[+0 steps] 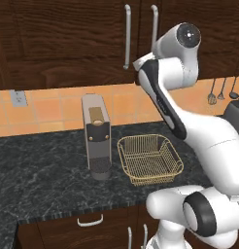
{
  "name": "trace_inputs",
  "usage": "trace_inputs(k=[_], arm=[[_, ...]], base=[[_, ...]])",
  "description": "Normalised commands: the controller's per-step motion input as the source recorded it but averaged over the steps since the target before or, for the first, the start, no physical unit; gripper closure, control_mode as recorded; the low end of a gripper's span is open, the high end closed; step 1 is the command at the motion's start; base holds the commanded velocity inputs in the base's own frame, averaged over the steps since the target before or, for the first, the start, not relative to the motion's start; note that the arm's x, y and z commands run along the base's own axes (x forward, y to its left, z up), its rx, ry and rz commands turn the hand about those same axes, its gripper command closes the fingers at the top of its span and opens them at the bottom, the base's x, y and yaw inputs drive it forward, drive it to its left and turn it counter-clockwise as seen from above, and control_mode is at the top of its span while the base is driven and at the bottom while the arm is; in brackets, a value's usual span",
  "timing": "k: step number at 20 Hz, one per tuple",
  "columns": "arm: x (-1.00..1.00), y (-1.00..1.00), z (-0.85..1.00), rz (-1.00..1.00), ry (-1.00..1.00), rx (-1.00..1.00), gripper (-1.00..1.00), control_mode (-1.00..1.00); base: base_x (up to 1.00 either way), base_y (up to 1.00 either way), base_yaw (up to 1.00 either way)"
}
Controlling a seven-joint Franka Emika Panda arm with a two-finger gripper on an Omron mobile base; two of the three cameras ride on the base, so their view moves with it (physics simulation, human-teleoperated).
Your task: Open the cabinet, pick up the bread from the cabinet and place it in the basket. Then move the basket to the dining counter.
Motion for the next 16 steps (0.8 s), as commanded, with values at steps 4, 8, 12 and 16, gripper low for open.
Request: trace_inputs(k=[4,8,12,16], arm=[[-1.00,-0.19,0.01,-0.03,0.00,0.00,1.00,-1.00],[-1.00,-0.30,0.00,0.00,0.04,0.00,1.00,-1.00],[-1.00,-0.34,0.00,0.00,0.03,0.02,1.00,-1.00],[-1.00,-0.43,0.00,0.00,0.02,0.05,-1.00,-1.00]], base=[[0.00,0.00,0.00],[0.00,0.00,0.00],[0.00,0.00,0.00],[0.00,0.00,0.00]])
